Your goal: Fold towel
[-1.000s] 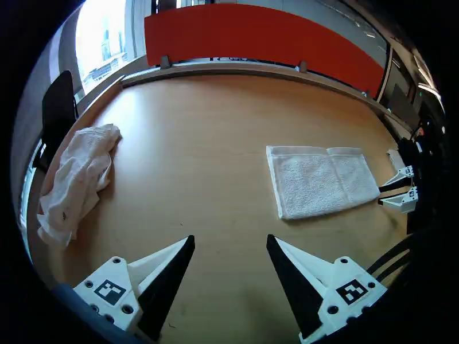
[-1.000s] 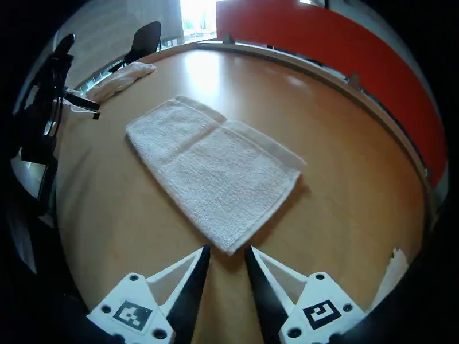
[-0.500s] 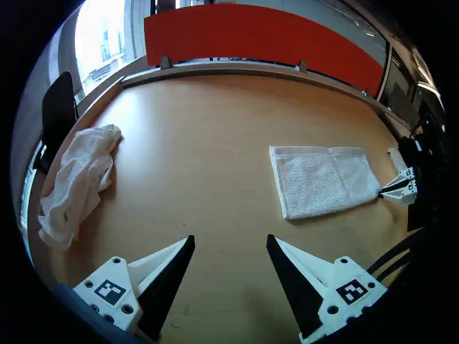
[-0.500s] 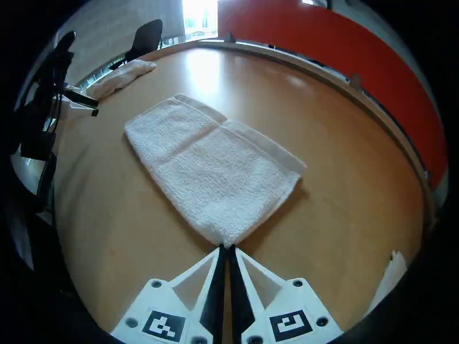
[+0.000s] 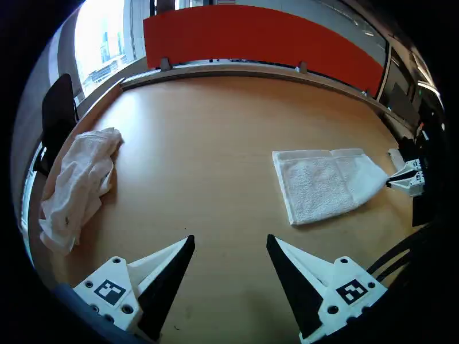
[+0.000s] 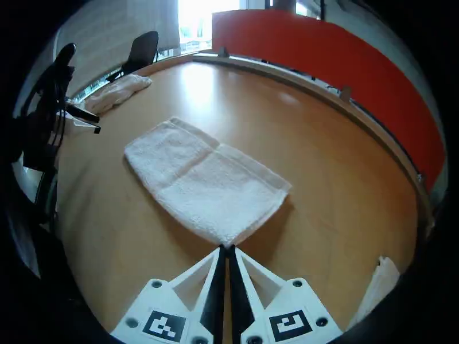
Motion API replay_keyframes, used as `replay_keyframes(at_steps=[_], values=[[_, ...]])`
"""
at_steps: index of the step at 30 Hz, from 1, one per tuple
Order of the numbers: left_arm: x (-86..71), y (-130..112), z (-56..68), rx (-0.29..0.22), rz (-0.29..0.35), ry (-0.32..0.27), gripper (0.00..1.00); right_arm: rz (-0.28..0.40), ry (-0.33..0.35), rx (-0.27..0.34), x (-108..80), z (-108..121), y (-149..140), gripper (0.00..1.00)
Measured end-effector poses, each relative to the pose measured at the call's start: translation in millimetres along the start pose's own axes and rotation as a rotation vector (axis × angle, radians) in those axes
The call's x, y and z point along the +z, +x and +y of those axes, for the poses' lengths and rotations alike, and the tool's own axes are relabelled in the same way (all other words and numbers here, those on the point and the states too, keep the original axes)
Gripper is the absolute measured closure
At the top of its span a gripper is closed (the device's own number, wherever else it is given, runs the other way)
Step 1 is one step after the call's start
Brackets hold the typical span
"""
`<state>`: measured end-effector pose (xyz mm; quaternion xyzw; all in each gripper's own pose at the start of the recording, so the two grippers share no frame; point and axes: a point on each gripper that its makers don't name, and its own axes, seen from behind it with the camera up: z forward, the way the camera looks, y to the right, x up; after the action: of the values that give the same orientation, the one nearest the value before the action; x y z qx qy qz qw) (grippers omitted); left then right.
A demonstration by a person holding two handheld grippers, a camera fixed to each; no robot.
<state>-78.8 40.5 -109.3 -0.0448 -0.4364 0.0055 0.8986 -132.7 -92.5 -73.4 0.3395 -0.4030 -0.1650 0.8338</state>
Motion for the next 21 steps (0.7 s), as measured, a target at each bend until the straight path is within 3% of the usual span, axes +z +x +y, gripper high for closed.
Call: replay_keyframes(at_steps=[21], values=[[-0.3,15,4.2,0.012,0.021,0.000,0.07,0.136,-0.103,-0.059,-56.8,32,71,0.96]])
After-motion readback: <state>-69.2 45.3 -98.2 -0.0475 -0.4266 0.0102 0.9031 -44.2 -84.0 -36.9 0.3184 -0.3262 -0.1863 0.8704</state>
